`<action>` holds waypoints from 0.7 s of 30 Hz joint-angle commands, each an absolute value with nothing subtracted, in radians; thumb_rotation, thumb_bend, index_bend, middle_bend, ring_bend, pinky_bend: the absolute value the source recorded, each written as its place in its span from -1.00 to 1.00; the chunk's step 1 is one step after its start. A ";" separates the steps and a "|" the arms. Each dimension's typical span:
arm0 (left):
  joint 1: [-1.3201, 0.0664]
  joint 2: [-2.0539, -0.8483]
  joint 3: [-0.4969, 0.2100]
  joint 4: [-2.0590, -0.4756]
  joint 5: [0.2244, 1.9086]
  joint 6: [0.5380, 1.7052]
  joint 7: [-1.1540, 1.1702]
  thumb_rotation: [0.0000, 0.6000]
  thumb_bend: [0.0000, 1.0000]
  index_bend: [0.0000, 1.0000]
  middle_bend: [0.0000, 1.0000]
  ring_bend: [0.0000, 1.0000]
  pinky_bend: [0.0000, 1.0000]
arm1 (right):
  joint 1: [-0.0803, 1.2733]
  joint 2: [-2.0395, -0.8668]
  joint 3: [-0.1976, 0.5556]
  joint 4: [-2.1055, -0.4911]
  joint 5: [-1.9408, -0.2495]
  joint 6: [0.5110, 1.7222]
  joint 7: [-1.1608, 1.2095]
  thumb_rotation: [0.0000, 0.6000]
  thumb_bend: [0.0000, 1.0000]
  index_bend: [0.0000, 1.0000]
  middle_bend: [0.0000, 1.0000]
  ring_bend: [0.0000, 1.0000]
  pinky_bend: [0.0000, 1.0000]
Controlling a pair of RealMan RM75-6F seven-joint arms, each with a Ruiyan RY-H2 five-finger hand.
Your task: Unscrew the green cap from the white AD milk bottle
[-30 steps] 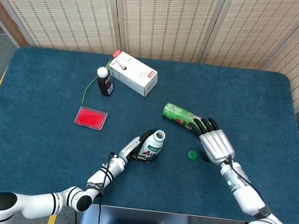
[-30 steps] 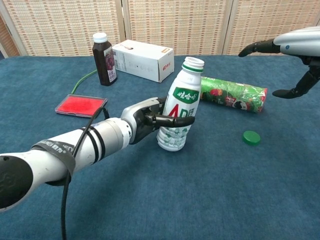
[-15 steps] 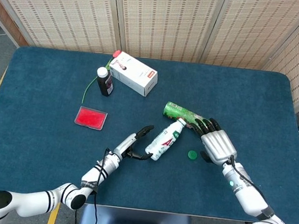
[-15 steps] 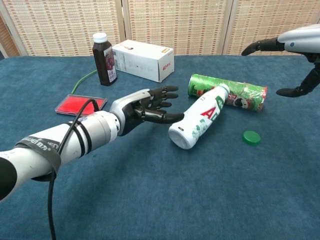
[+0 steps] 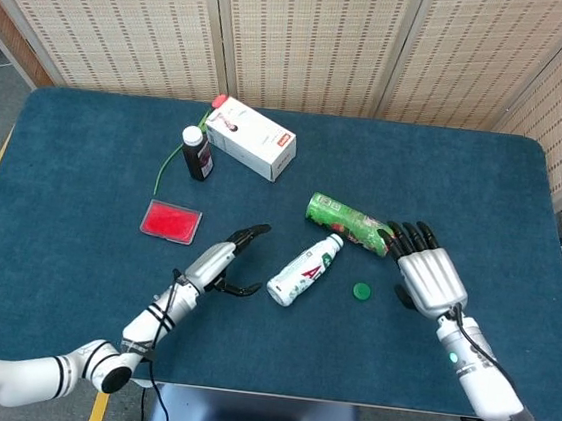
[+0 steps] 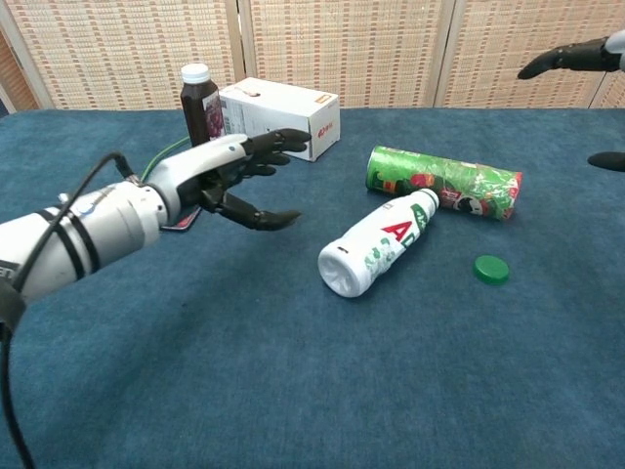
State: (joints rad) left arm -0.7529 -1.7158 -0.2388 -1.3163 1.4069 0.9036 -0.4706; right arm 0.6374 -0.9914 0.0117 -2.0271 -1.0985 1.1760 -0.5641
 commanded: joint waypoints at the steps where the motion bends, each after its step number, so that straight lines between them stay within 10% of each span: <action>1: -0.672 -1.540 -0.130 -1.448 1.498 1.001 -0.299 1.00 -0.34 -1.00 -1.00 -1.00 -1.00 | 0.531 -0.991 -0.038 -2.026 -1.236 1.290 -0.497 1.00 -0.45 -1.00 -1.00 -1.00 -1.00; 11: -0.307 -1.385 0.155 -1.449 1.698 1.457 -0.199 1.00 -0.20 -1.00 -1.00 -1.00 -1.00 | 0.182 -1.191 -0.184 -1.717 -1.540 1.637 -0.292 1.00 -0.45 -1.00 -1.00 -1.00 -1.00; 21: -0.186 -1.367 0.129 -1.350 1.733 1.641 0.043 1.00 -0.21 -1.00 -1.00 -1.00 -1.00 | 0.146 -1.185 -0.151 -1.653 -1.579 1.625 -0.210 1.00 -0.45 -1.00 -1.00 -1.00 -1.00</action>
